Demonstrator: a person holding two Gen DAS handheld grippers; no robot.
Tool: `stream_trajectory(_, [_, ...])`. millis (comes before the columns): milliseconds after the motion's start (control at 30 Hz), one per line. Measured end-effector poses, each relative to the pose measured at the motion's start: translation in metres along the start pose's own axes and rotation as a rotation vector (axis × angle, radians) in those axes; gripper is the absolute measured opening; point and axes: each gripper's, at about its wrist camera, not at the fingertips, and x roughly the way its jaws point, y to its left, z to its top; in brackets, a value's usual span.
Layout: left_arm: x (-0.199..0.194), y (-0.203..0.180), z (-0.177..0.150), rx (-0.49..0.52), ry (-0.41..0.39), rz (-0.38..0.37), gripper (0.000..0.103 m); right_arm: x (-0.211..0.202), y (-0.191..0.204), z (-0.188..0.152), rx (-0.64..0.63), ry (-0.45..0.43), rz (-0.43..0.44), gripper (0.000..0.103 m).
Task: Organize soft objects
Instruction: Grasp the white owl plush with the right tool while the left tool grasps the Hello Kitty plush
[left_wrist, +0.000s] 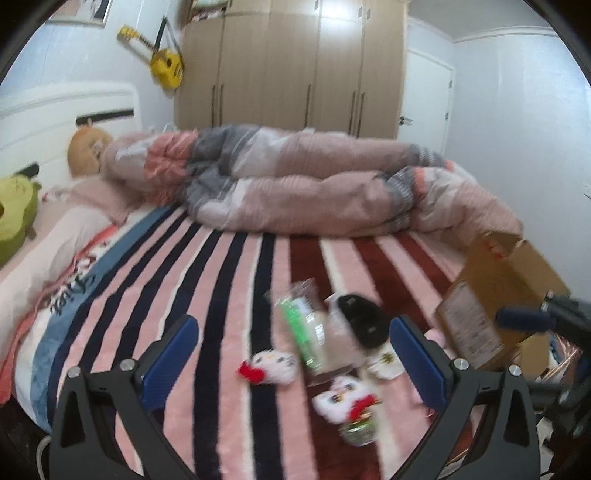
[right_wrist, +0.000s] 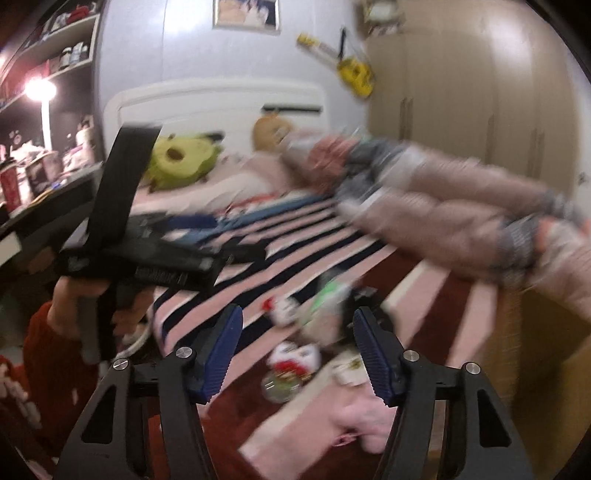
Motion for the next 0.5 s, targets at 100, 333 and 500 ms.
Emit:
stream_trajectory(100, [0.019,0.019,-0.014,-0.007,0.054,0.016,0.103,0.039,-0.002,-0.016,0.034,0.089,0.057,0.059])
stream_trajectory(333, [0.069,0.039,-0.038,-0.011,0.159,0.004,0.102,0.113,-0.021,-0.06,0.181,0.255,0.079,0.068])
stream_trajectory(500, [0.097,0.047,-0.049,-0.032,0.213,0.003,0.102,0.14,-0.023,-0.059,0.195,0.279,0.073,0.072])
